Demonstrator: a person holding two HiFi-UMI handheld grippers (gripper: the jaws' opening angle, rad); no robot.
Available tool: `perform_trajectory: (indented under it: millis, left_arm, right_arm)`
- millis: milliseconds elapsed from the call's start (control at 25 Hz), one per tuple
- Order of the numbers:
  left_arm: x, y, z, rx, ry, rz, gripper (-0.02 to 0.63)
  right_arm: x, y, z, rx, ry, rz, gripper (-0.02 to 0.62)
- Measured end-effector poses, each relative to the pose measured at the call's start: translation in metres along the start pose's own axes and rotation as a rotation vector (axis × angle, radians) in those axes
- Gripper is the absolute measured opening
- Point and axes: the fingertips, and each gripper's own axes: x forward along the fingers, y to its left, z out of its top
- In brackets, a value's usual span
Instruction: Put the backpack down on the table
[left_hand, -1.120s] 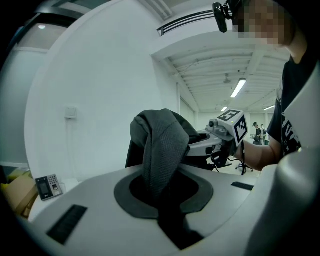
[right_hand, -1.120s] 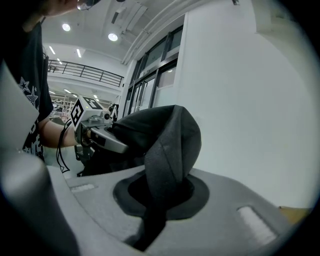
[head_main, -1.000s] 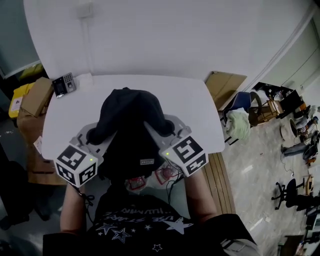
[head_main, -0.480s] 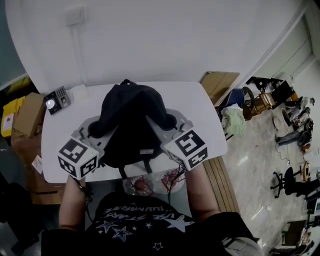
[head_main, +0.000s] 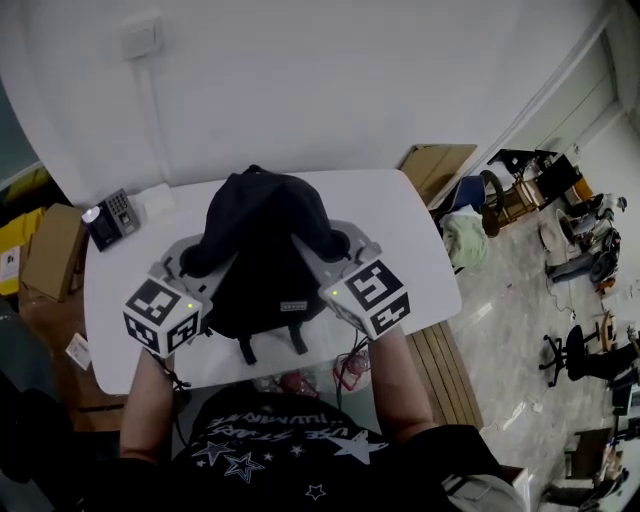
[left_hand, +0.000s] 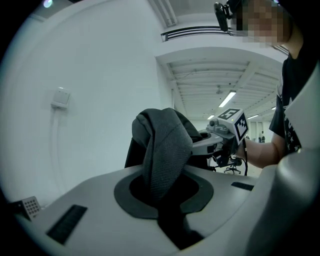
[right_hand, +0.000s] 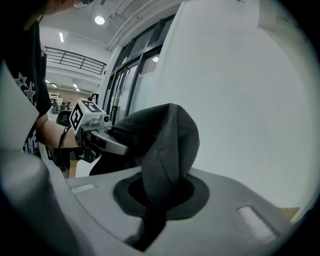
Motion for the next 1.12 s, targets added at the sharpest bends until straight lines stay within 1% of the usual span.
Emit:
perform_trajectory:
  millis: [280,400,560,680,960,1120]
  left_arm:
    - [0.009,0.029,-0.01,-0.025,-0.009,-0.026,0.054]
    - [0.012,0.036,-0.015,-0.04,-0.014,-0.035,0.055]
    - [0.018,0.034,-0.017,-0.03,-0.027,-0.057,0.054]
    - [0.02,0.033,-0.02,-0.029,-0.048,-0.067,0.055]
    - [0.02,0.031,-0.024,-0.077,-0.088,-0.071,0.054]
    - [0.021,0.031,-0.027,-0.101,-0.101,-0.073,0.054]
  right_arm:
    - [0.028,-0.008,-0.001,-0.008,0.022,-0.028,0.028]
    - [0.036,-0.01,-0.005,0.005,0.016,-0.032,0.028]
    - [0.034,-0.018,-0.016,0.068,-0.023,-0.038,0.029]
    - [0.033,-0.02,-0.021,0.082,-0.054,-0.038,0.029]
    - [0.03,-0.019,-0.023,0.134,-0.125,0.002,0.029]
    - [0.03,-0.019,-0.026,0.148,-0.149,0.021,0.031]
